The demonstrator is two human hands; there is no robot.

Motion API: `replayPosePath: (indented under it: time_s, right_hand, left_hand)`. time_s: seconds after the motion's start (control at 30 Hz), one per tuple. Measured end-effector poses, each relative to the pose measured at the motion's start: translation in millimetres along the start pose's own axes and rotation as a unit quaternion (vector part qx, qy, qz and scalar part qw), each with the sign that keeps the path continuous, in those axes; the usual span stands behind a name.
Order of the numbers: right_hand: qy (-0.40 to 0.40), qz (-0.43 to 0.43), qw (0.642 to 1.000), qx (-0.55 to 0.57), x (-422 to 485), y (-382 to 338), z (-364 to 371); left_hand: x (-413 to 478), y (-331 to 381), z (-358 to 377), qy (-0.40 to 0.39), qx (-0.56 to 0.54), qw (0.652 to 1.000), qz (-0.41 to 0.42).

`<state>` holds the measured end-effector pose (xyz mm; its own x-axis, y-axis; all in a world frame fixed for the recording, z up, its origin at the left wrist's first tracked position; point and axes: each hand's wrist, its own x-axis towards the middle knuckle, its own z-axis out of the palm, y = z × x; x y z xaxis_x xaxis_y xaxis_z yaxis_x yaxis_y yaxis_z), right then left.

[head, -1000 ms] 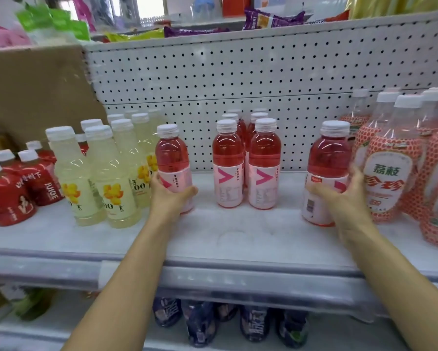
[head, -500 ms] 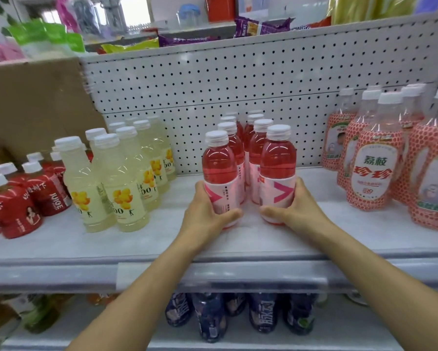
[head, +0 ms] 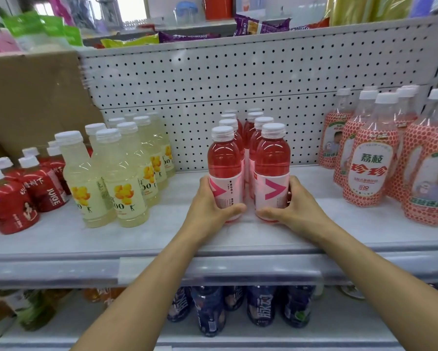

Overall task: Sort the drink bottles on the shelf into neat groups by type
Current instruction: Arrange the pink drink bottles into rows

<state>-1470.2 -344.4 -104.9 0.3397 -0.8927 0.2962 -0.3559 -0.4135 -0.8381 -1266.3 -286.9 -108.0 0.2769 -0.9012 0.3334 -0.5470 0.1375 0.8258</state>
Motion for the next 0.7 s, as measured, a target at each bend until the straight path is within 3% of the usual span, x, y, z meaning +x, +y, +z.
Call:
replayPosePath:
  time_s: [0.2,0.7]
  right_hand:
    - [-0.011,0.001,1.0,-0.017,1.1,1.2,1.6]
    - [0.003,0.003,1.0,-0.03,2.0,1.1,5.1]
  left_hand:
    - [2.4,-3.3,-1.5,-0.049,-0.074,0.995,-0.047]
    - [0.8,-5.4,2.4,-0.044,-0.046,0.998,-0.025]
